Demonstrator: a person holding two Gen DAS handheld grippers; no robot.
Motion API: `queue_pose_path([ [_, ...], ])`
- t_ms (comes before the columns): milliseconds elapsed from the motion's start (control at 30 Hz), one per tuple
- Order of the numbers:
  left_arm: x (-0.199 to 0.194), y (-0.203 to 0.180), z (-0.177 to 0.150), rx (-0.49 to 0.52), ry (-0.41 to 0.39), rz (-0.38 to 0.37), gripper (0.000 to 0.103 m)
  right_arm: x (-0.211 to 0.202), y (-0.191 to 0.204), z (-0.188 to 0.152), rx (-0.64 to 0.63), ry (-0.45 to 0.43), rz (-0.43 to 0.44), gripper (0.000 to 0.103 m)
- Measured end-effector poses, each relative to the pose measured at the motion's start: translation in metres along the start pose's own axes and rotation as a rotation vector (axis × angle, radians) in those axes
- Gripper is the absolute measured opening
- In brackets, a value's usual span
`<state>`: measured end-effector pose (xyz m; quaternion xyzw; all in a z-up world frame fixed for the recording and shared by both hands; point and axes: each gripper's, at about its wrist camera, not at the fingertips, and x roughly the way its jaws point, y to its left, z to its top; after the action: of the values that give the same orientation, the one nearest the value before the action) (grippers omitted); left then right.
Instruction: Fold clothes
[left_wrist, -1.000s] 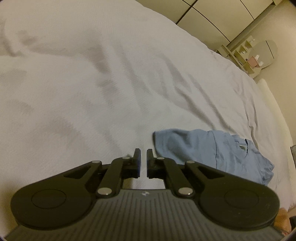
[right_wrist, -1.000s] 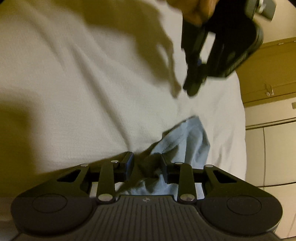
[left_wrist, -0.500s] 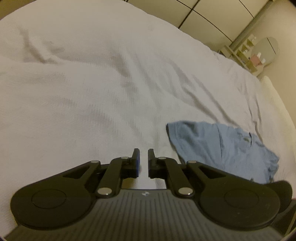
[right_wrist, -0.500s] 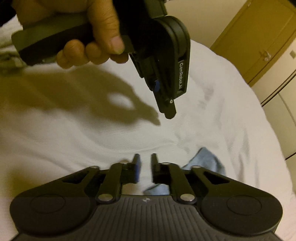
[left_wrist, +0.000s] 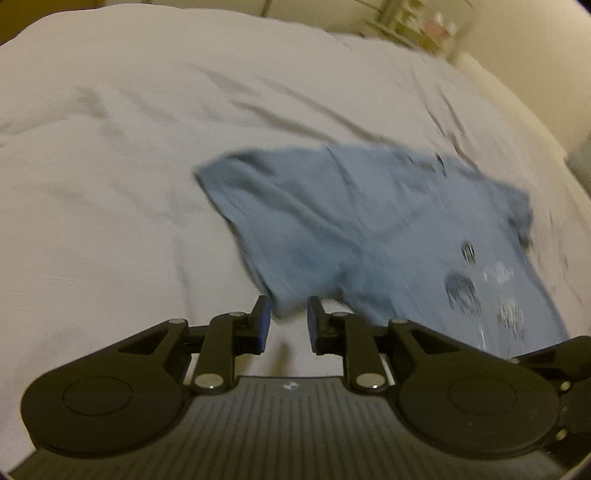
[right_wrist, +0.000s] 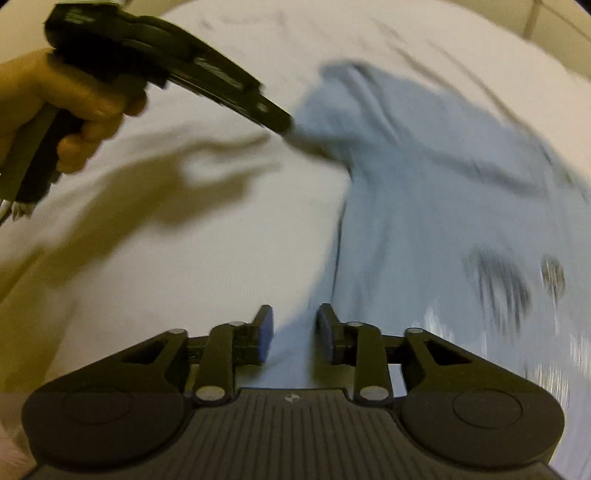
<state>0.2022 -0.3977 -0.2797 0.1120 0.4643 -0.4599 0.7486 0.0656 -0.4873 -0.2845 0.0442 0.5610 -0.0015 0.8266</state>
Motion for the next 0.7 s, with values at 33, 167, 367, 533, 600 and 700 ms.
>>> queue_pose_path([
  [33,-0.002,-0.008,-0.005,0.018,0.012,0.017,0.017,-0.006,-0.003,-0.009,0.033,0.006,0.002,0.034],
  [167,-0.021,-0.032,-0.03,0.045,0.048,0.039,0.025,-0.04,-0.009,-0.037,0.143,-0.005,-0.014,0.034],
  [367,-0.062,-0.071,-0.083,0.042,0.129,0.009,0.028,-0.102,-0.043,-0.108,0.251,-0.005,-0.063,0.037],
  [533,-0.086,-0.108,-0.131,0.012,0.186,-0.047,0.037,-0.14,-0.084,-0.182,0.334,0.013,-0.144,0.04],
  [600,-0.088,-0.118,-0.15,-0.029,0.212,-0.058,0.04,-0.154,-0.109,-0.215,0.38,0.021,-0.169,0.04],
  [700,-0.086,-0.131,-0.176,-0.086,0.248,-0.027,0.042,-0.171,-0.142,-0.254,0.426,0.025,-0.203,0.041],
])
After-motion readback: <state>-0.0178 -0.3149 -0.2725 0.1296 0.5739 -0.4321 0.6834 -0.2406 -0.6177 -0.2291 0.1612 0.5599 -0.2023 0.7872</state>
